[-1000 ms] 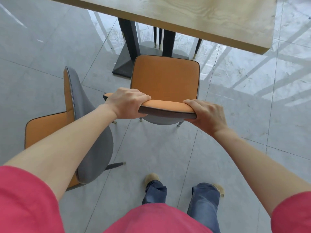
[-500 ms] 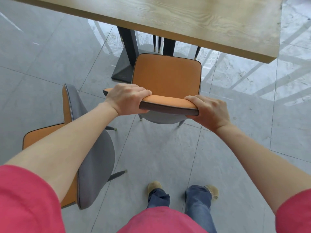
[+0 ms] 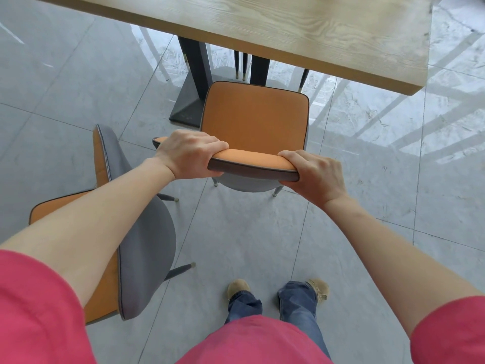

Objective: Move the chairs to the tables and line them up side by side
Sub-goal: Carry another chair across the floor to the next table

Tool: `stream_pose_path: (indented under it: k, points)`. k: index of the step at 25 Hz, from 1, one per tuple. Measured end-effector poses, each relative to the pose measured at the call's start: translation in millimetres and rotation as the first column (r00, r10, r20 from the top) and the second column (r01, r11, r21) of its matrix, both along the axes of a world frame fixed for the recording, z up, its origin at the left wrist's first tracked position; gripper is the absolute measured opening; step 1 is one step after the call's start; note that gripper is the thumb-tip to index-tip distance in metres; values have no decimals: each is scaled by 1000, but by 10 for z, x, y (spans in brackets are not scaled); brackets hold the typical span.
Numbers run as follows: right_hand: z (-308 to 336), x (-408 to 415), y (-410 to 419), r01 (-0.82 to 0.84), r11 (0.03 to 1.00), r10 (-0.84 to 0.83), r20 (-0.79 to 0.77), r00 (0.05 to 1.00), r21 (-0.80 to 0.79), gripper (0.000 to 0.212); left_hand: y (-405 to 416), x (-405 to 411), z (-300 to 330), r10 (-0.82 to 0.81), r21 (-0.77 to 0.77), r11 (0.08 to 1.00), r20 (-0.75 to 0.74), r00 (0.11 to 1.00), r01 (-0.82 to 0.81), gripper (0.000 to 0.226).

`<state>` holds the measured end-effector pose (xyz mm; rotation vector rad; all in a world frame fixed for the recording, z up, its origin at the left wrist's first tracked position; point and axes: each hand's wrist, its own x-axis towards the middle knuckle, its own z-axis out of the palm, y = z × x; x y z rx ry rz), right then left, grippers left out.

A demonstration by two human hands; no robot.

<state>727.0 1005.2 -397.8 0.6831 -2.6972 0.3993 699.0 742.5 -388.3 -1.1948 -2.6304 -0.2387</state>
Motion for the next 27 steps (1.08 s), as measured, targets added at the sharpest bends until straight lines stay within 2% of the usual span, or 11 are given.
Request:
stream_pose_path:
  k: [5,17,21,24,27]
  points:
    - [-11,61,-154,-5,1000,5,-17,1000,-5,30,-157,6,3,0,-12,1000,3,1000,0,26]
    - [-19,8,-117,-97,995,98,-54,994,11,30,-78,154,59,211,-37,977,77,974,-209,29]
    - [20,62,-129,-77,997,77,26,997,-5,32,-15,251,110,329,-65,944,173,929,-322,35]
    - [61,86,-127,-66,998,65,151,986,1,35,24,291,142,410,-110,912,237,881,-395,39]
    - [74,102,-143,-32,993,-6,323,947,112,38,33,295,144,469,-183,883,311,826,-433,42]
